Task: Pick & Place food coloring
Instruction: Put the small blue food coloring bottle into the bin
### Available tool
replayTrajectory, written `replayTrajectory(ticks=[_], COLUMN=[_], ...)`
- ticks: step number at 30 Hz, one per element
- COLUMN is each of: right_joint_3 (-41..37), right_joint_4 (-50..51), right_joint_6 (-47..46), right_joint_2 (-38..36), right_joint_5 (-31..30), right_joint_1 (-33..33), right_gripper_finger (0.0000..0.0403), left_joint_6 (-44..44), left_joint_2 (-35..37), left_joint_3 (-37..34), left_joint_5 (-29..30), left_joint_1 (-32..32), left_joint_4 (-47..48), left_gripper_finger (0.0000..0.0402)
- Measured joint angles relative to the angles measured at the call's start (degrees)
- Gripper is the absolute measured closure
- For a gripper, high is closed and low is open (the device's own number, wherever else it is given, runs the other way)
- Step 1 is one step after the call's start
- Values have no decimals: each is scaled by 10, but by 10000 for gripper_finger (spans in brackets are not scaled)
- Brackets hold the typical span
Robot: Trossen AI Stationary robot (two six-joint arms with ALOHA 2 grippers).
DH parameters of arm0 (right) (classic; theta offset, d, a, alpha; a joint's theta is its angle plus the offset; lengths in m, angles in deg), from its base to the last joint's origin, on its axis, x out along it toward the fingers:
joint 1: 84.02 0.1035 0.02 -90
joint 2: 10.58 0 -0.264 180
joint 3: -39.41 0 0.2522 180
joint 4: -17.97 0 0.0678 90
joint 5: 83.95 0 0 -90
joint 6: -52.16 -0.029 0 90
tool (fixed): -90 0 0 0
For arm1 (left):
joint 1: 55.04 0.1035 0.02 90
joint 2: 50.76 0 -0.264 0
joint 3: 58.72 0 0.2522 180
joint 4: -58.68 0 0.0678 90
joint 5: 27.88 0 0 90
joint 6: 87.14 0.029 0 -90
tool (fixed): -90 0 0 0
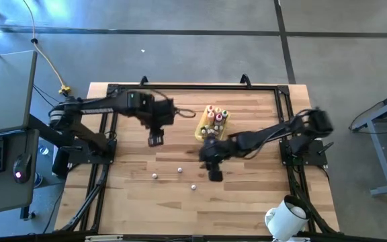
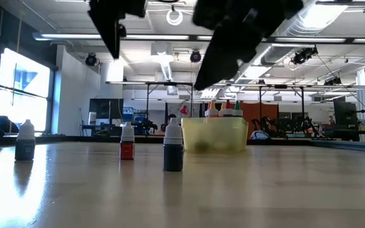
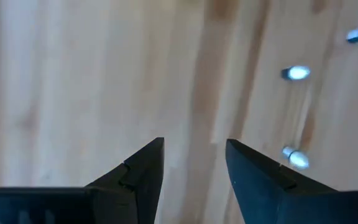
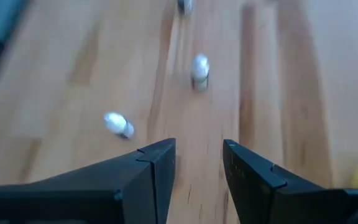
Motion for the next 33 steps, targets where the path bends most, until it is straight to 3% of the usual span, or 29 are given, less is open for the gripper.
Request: replayTrajectory(ticks=[6, 13, 21, 33], right_joint_3=[191, 356, 388, 387], right_joint_4=[181, 318, 331, 305], right_joint_6=[39, 14, -29, -45], right_joint_2=[145, 239, 301, 321], right_joint_5=[-7, 6, 44, 23], right_joint_1=[42, 68, 75, 74], right_gripper_finger=[277, 277, 277, 277], left_joint_6=[-17, -70, -99, -120], left_joint_2=[49, 50, 50, 50], left_joint_3=[-220, -343, -356, -356], left_joint_5=[-56, -50, -50, -49], left_joint_1=[-28, -61, -102, -154], left_joint_4=[-172, -259, -279, -291], left_gripper_finger=[232, 232, 232, 232])
